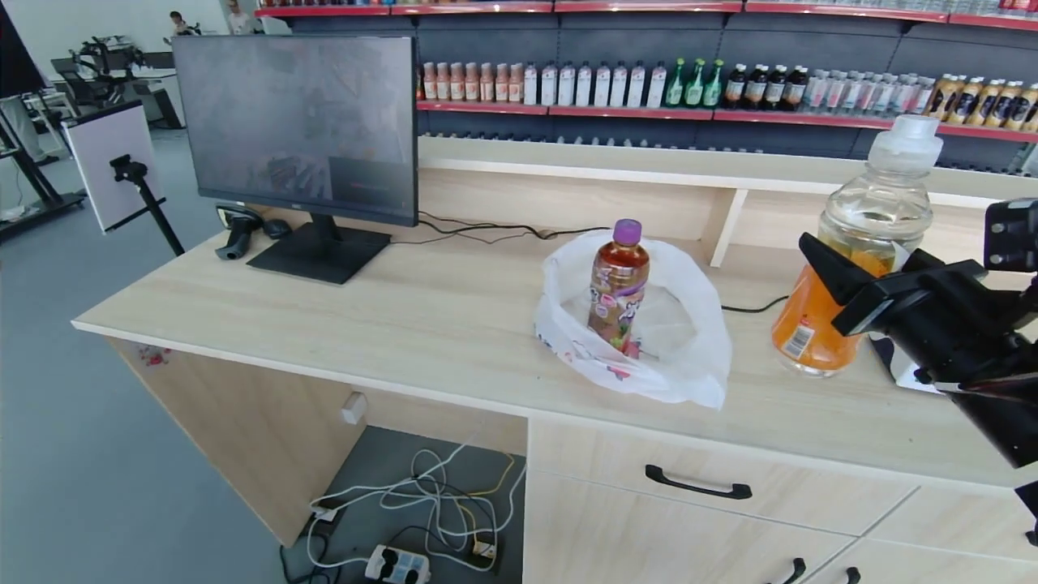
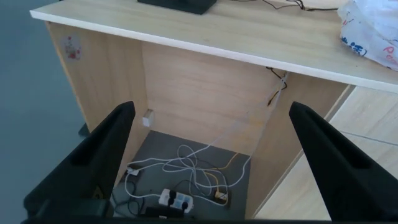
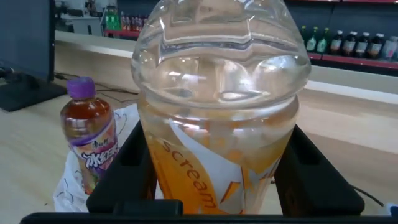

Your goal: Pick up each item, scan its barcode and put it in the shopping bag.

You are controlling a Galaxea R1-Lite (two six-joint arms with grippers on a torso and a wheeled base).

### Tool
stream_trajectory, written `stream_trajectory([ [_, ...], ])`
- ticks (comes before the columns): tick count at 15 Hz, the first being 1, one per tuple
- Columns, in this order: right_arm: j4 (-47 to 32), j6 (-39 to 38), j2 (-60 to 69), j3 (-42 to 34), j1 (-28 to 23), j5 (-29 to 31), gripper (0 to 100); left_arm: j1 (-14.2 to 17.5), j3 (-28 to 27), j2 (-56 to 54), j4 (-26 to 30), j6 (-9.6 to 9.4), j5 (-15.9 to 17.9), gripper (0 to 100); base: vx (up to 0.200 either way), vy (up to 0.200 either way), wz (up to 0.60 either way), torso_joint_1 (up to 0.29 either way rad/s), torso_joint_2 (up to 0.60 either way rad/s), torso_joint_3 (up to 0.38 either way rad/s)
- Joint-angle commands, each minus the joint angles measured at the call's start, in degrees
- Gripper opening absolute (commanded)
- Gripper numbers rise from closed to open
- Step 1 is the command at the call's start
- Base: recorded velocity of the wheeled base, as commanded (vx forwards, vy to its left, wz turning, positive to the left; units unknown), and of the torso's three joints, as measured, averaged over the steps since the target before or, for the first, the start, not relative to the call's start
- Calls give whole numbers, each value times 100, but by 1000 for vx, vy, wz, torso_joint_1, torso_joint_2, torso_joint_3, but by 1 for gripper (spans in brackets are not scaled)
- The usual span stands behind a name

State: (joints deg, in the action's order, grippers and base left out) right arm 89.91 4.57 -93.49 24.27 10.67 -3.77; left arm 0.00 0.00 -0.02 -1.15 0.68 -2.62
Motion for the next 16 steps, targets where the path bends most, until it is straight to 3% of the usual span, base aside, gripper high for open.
stream_trajectory([
  [1, 9, -26, -231, 210, 41, -177, 0, 0, 0, 2, 0, 2, -2, 100, 0, 0, 0, 0, 0, 0],
  [3, 9, -158, -609, 737, 173, -722, 0, 0, 0, 2, 0, -7, -2, 100, 0, 0, 0, 0, 0, 0],
  [7, 9, -510, -1576, 2319, 243, -757, 0, 0, 0, 2, 0, -24, -2, 100, 0, 0, 0, 0, 0, 0],
  [14, 9, -738, -2156, 2547, 181, -696, 0, 0, 0, 2, 0, -68, 7, 100, 0, 0, 0, 0, 0, 0],
  [16, 9, -826, -2420, 2925, 181, -704, 0, 0, 0, 2, 9, -59, 7, 100, 0, 0, 0, 0, 0, 0],
])
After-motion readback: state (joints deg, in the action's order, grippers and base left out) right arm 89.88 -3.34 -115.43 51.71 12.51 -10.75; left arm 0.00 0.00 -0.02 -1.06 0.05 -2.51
